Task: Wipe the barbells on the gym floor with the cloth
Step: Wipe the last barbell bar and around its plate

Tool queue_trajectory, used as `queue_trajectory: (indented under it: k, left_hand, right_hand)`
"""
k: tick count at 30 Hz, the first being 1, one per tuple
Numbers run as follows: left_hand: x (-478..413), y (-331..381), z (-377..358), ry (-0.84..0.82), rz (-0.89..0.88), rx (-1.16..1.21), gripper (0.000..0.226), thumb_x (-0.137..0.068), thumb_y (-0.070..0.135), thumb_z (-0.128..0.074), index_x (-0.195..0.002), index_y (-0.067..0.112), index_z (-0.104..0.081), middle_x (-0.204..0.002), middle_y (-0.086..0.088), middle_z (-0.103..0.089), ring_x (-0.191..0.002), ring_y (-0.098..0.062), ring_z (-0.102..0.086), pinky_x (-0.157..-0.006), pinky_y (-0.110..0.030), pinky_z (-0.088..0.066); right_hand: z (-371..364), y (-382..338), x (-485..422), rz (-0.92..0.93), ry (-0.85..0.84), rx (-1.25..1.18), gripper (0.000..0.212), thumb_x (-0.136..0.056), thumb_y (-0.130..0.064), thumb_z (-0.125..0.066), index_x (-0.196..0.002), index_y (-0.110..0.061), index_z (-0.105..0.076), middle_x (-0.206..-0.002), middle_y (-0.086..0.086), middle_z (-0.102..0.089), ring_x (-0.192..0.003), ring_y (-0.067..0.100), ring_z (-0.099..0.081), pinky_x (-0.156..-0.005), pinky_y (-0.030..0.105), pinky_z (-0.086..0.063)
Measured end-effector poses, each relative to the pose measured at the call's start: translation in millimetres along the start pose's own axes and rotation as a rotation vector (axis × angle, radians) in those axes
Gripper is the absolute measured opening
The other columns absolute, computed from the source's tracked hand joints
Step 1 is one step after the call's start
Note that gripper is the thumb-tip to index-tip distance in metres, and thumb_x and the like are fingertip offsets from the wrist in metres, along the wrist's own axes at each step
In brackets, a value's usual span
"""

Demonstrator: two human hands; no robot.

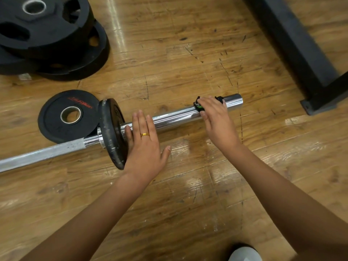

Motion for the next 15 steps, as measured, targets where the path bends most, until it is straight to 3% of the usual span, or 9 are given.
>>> queue_trajectory:
  k: [6,11,15]
  left_hand:
    - [6,3,-3,0.000,0.007,0.042,0.096,-0.099,0.058,-0.034,-0.155,-0.005,0.011,-0.163,-0.027,0.017,-0.151,-0.039,0.022,-0.123,-0.059,0.002]
    - [17,19,23,-0.116,0.047,0.160,0.095,-0.102,0.058,-0.033,-0.153,0.001,0.023,-0.159,-0.021,0.033,-0.145,-0.034,0.036,-0.122,-0.053,0.014]
    - [8,21,97,0.114,-0.111,0.084,0.082,-0.102,0.056,-0.020,-0.157,0.005,0.015,-0.164,-0.013,0.025,-0.150,-0.026,0.027,-0.118,-0.042,0.019]
  right_hand:
    - [5,11,9,-0.129,0.083,-0.074,0.037,-0.107,-0.018,-0.043,-0.142,-0.011,-0.053,-0.147,0.005,-0.054,-0.145,0.024,-0.036,-0.121,0.052,-0.023]
    - [-7,-9,17,-0.026,0.020,-0.075,0.039,-0.105,-0.014,-0.048,-0.144,-0.012,-0.052,-0.148,0.004,-0.053,-0.145,0.022,-0.036,-0.124,0.044,-0.015]
    - [-5,-10,14,-0.045,0.019,-0.078,0.038,-0.105,-0.013,-0.048,-0.143,-0.011,-0.054,-0.146,0.005,-0.054,-0.144,0.024,-0.038,-0.124,0.045,-0.016]
Point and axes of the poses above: each hand's wrist, its own x-axis away from the middle knuckle, its own z-axis out of the back of the hand, y = z × x, the point moved 9 cm from there along -x, towards the middle knuckle
